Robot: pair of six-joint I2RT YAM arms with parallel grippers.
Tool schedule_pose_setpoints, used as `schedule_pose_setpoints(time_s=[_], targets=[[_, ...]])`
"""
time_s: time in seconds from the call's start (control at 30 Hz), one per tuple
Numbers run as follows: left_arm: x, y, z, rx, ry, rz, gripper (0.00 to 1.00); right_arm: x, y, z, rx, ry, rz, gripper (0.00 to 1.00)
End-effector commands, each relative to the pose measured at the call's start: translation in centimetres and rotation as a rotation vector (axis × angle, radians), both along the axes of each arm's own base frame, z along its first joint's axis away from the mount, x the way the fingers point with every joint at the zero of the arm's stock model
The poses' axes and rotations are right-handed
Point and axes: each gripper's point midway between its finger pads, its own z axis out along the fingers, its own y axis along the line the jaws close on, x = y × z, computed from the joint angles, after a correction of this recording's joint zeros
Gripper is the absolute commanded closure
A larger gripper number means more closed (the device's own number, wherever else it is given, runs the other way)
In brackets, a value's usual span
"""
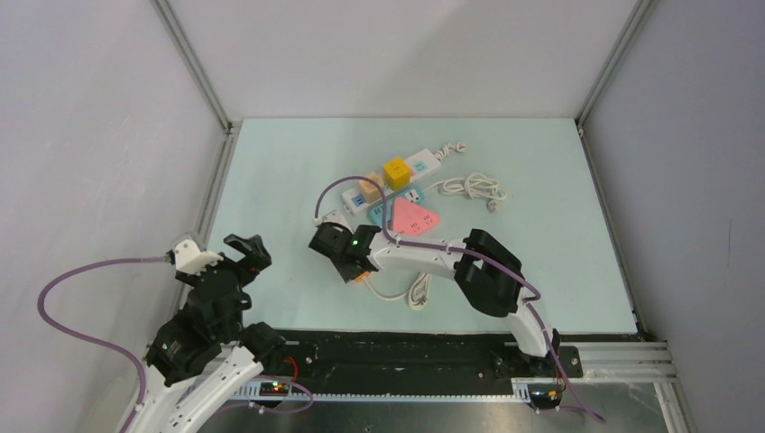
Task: Insert the plug
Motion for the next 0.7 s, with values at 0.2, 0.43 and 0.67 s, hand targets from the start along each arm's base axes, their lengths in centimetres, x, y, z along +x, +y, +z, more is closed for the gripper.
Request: schedule_pose_setpoints(time_s=[0.2,0.43,0.67], targets=[[0.0,0.3,0.8,-0.018,-0.021,0.026,0.00,0.1,-0.3,-0.3,0.001,0.063,-0.014,0.29],[0.0,0.3,0.8,-0.018,-0.020,0.023,0.00,0.8,0.7,3.3,0.082,0.008,-0.005,0.01],[0.2,-0.1,0.6,-0.014,-0.008,0.005,0.00,1.6,0.6,7.6,0.159,-0.049,-0.019,0.01]])
